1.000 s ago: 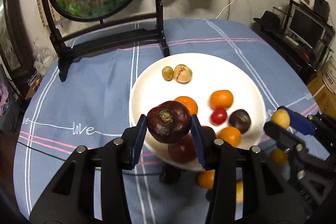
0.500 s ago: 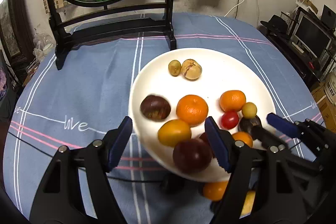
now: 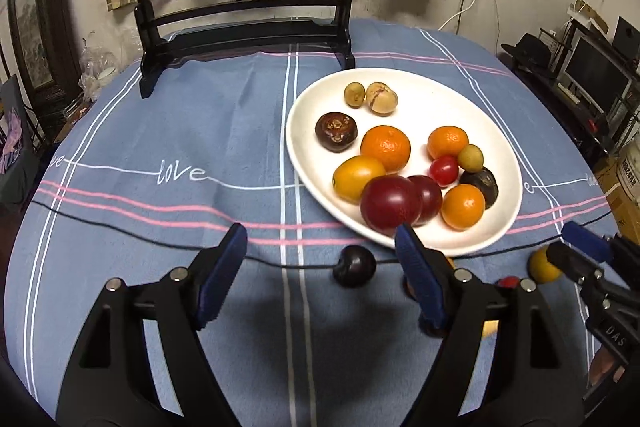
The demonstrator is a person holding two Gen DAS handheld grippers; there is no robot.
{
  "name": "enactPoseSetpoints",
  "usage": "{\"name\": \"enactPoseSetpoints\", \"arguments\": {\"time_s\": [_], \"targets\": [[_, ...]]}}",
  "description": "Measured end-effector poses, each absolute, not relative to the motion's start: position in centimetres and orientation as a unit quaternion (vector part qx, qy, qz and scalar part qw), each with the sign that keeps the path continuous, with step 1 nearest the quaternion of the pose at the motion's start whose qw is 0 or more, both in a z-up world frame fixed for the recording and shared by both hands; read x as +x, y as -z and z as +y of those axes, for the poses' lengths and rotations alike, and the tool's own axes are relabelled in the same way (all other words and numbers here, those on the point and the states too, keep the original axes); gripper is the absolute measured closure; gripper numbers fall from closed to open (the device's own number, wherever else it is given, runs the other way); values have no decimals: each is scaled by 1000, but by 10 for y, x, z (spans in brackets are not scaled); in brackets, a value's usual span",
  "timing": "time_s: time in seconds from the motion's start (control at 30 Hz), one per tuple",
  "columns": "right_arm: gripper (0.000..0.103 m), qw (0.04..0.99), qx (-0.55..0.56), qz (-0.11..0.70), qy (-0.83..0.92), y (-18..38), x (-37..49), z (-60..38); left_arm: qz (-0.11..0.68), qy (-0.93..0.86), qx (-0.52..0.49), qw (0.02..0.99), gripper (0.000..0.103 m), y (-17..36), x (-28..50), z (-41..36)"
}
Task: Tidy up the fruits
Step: 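Grasp the large yellow-green fruit with the right tool while the left grasps a dark plum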
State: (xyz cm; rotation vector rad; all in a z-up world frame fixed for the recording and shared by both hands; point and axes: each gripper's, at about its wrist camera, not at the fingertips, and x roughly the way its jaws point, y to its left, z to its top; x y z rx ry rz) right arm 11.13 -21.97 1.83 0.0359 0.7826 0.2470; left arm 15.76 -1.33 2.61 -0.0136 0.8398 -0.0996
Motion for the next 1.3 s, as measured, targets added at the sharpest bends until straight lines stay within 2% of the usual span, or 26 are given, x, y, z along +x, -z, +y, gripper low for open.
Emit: {"name": "enactPoseSetpoints", "arguments": {"time_s": [0.47, 0.5, 1.0, 1.03, 1.3], "targets": [[65, 906, 37, 412, -85, 13, 95, -251, 444, 57, 22, 894, 23, 12, 160, -11], [62, 906, 35, 414, -82, 15, 96, -251, 445, 57, 26, 893, 23, 13, 160, -12], [63, 898, -15, 436, -48, 34, 118, -233, 462, 65, 42, 884, 23, 27, 161, -21], [66, 901, -6, 432, -47, 33, 116, -236, 462, 63, 42, 883, 23, 28, 161, -21], [67, 914, 36, 399, -66, 19, 100, -244, 455, 58, 47, 887, 28, 32, 165, -26]]}}
